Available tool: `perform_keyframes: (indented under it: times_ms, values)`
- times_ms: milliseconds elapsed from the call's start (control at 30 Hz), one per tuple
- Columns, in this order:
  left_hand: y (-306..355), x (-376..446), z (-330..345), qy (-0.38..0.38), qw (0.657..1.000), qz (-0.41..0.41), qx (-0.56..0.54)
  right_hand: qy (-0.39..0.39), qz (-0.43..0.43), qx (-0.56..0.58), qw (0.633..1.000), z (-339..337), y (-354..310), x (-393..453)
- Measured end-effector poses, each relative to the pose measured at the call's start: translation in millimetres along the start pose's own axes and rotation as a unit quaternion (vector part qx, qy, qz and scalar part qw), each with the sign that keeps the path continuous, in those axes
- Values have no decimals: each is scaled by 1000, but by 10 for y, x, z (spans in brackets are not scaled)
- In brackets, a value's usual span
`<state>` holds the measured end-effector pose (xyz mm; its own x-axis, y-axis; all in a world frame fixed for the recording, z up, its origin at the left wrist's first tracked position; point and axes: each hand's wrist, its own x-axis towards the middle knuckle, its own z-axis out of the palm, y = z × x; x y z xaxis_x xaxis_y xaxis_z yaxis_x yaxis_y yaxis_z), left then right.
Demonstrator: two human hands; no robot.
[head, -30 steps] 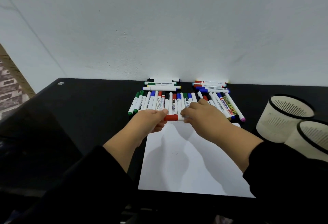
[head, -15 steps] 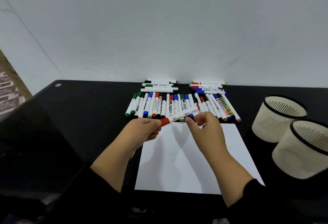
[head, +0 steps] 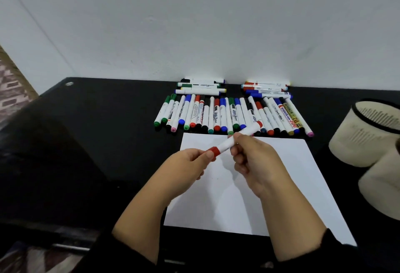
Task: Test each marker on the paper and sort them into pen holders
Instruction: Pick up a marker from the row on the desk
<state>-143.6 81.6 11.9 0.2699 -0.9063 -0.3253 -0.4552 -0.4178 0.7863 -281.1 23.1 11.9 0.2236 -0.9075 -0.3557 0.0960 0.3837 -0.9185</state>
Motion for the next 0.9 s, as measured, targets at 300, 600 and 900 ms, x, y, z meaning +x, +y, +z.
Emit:
perform_keyframes:
  times_ms: [300, 600, 900]
  values:
    - [16, 77, 66, -11, 990, 51, 128, 27, -21, -68, 997, 81, 40, 56]
    - [-2, -38, -12, -89, 993, 11, -72, 17, -36, -44, 998, 119, 28, -22]
    - [15, -65, 19, -21, 993, 70, 89, 50, -45, -43, 997, 176, 33, -33]
